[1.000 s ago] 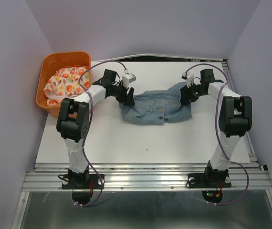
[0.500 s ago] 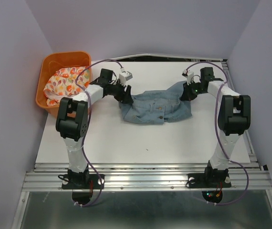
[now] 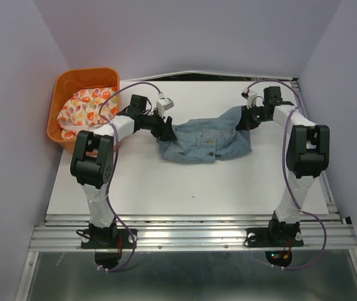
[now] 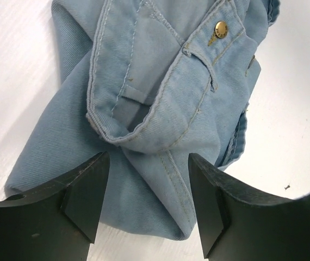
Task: Fold and stack the skirts
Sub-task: Flatten the skirt out
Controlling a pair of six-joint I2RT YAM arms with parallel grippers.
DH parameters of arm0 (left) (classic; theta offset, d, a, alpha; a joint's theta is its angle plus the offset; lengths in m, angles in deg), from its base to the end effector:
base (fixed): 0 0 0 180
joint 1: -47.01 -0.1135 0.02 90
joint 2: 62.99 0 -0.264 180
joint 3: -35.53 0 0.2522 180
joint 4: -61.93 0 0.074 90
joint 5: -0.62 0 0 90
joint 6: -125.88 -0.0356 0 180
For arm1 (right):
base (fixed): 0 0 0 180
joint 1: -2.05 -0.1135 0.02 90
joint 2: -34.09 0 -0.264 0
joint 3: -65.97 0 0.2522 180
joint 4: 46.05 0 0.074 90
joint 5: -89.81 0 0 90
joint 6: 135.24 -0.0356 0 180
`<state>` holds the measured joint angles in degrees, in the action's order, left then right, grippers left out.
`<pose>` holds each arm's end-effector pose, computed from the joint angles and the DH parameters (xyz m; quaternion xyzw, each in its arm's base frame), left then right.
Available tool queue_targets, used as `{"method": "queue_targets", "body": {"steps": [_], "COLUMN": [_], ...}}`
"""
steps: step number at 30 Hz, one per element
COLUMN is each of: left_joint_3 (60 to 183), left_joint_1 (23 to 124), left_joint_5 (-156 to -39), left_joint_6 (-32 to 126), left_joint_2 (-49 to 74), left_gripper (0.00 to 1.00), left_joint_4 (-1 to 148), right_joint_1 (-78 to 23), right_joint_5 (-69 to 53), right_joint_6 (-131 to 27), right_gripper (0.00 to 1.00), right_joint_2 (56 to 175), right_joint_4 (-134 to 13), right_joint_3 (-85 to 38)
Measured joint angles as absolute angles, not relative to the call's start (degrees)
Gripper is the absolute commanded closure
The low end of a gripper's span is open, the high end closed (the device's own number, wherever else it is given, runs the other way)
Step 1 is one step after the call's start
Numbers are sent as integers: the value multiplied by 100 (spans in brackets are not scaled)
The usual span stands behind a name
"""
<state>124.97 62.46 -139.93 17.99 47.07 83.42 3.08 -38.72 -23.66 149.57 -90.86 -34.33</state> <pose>0.3958 -0.1379 0.2079 0.4031 0.7420 -0.3823 0.3752 0.4282 0.0145 0.1976 -0.2467 0.8820 0.2646 0.3021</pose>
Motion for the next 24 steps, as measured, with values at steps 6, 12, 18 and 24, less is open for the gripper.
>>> {"method": "queue_targets", "body": {"steps": [6,12,18,24], "left_joint_3": [12510,12543,12504,12379], "left_joint_1": [6403,6468,6427,6232], "left_joint_5": [-13818,-13492,-13077,-12852], "left_joint_6": [2000,2186,2274,2398], "left_joint_2": [4782,4967,4952,4832], "left_gripper": [47,100,100,100], "left_joint_4": [8036,7918,7787,7691], "right_joint_1": [308,332,415,507], "right_joint_5": [-3874,-3848,-3828,-3872], "right_joint_6": [-2432,-2447,-2388,-2303], "right_gripper": [99,99,99,99], "right_joint_2": [14957,14957,14957,14957], "right_joint_4": [-9083,-9086,-9088,-9127], "right_joint_3": [-3440,-3442,-3442,-3442]}}
